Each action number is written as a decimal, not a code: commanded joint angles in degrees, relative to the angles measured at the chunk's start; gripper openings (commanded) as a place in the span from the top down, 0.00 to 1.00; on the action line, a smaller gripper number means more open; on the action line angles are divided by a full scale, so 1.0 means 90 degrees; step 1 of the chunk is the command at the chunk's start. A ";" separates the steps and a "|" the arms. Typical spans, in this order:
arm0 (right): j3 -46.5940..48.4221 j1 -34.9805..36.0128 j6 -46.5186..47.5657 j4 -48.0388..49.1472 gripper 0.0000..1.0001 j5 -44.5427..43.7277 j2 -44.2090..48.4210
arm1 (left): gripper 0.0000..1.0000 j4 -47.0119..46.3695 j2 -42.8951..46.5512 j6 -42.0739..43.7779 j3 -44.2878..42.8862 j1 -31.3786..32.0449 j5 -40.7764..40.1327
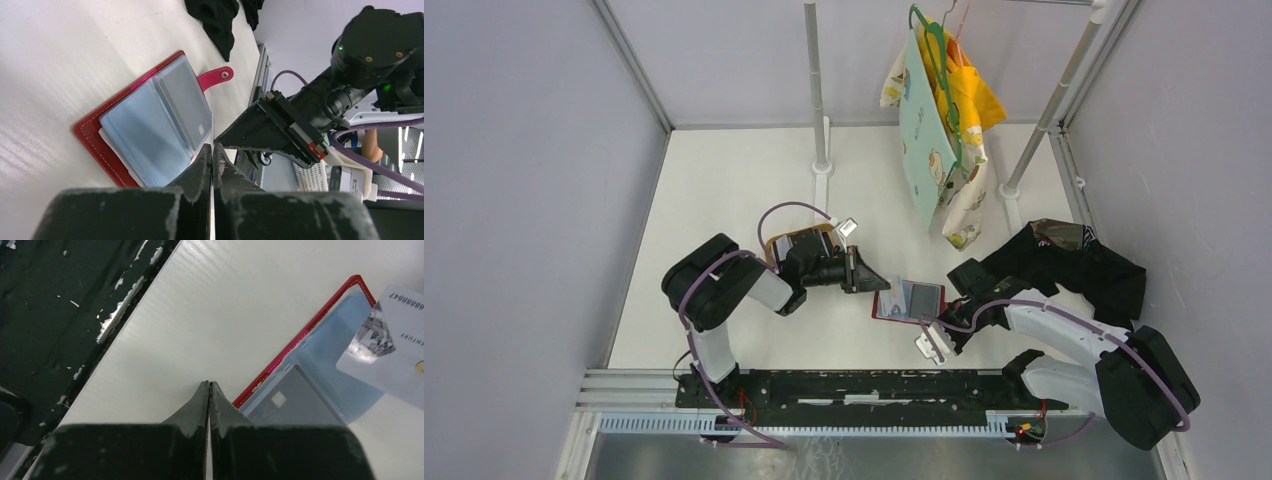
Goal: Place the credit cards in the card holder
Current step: Insert the credit card into the card holder.
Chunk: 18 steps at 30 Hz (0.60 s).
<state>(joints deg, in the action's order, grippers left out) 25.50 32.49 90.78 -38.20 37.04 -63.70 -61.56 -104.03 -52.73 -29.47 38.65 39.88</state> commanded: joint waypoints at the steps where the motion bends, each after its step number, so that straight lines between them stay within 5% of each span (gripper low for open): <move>1: 0.0167 0.0232 -0.0320 0.0311 0.97 -0.0459 -0.0133 | 0.98 -0.0637 -0.0175 -0.0323 -0.0265 0.0103 -0.0242; 9: 0.0214 0.0207 -0.1025 0.0788 0.97 -0.1550 -0.0142 | 0.98 0.0621 -0.0083 0.0303 -0.0449 0.0186 -0.0770; 18: 0.0241 0.0092 -0.1110 0.0790 0.97 -0.1682 -0.0174 | 0.98 0.0707 -0.0196 0.0148 -0.0549 0.0329 -0.1307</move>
<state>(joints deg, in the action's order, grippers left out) 26.57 33.71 82.21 -30.20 24.45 -64.71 -54.24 -105.51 -52.60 -32.60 40.84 31.44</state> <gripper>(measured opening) 0.028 0.034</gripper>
